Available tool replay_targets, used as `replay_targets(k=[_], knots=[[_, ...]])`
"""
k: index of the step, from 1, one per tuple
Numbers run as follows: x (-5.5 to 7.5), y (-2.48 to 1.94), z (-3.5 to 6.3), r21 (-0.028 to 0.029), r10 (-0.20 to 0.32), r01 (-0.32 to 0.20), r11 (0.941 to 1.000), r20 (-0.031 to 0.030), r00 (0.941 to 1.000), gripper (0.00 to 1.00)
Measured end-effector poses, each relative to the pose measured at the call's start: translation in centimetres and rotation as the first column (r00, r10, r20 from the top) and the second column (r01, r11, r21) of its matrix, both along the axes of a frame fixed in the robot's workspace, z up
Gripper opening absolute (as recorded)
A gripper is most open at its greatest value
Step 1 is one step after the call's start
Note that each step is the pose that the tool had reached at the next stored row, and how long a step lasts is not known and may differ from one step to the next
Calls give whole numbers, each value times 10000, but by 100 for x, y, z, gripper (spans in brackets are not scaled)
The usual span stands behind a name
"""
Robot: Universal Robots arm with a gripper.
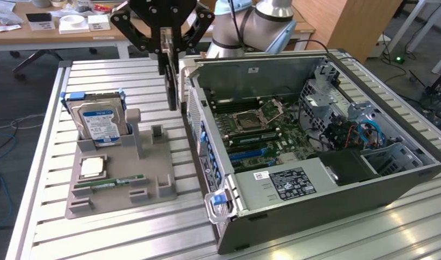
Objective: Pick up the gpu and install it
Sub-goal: 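Pick up the gpu and move the gpu toward the slot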
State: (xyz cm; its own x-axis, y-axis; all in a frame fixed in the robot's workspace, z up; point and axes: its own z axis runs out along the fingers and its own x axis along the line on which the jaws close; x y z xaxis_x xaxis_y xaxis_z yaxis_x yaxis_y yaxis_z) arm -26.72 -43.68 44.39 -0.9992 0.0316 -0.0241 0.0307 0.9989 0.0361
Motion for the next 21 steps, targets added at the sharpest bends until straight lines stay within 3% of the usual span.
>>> replay_targets(k=[21], knots=[[361, 0, 0, 0, -1, 1, 10000, 1, 10000, 26]])
